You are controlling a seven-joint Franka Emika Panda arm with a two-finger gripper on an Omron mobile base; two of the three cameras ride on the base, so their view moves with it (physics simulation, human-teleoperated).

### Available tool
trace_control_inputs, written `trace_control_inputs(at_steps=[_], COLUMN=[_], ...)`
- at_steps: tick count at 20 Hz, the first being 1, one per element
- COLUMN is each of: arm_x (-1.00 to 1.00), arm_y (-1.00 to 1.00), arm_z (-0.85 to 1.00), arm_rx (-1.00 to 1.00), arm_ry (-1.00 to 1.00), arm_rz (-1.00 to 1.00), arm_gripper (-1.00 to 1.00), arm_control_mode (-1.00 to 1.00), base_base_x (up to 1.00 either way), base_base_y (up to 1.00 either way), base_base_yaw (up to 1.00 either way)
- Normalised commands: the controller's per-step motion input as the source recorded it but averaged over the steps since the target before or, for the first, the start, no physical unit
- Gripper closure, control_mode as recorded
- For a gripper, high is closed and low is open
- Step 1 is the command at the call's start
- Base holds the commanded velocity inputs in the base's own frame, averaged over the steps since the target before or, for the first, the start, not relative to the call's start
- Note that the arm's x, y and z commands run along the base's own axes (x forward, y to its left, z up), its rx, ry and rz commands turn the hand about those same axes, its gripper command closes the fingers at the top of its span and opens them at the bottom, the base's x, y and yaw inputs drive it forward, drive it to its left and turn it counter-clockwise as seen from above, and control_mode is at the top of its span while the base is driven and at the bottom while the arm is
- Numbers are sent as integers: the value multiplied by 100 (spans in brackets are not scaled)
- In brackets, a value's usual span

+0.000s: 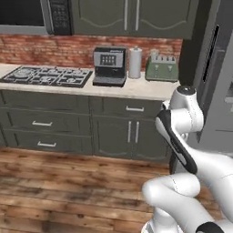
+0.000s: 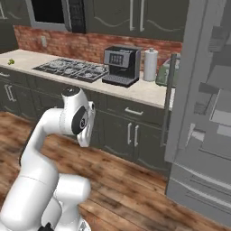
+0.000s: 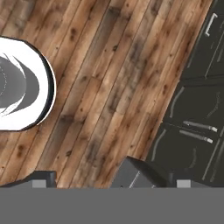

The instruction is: Place the corn and broccoli inside the fridge drawer. Close the drawer after placing the vegetables.

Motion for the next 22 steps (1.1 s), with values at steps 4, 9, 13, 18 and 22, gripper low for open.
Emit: trace_control_inputs(at_steps=[4,9,13,18,22], arm_x=[0,0,0,0,0], arm_y=[0,0,0,0,0], arm_z=[0,0,0,0,0], arm_rx=[0,0,0,0,0], arm_ry=[0,0,0,0,0], arm_rz=[0,0,0,0,0], arm_gripper=[-100,-100,-100,-100,-100], arm_control_mode=[100,100,100,100,100], base_base_x=[100,100,100,100,100], base_base_y=[80,100,100,100,100], base_base_yaw=[15,7,5,3,0])
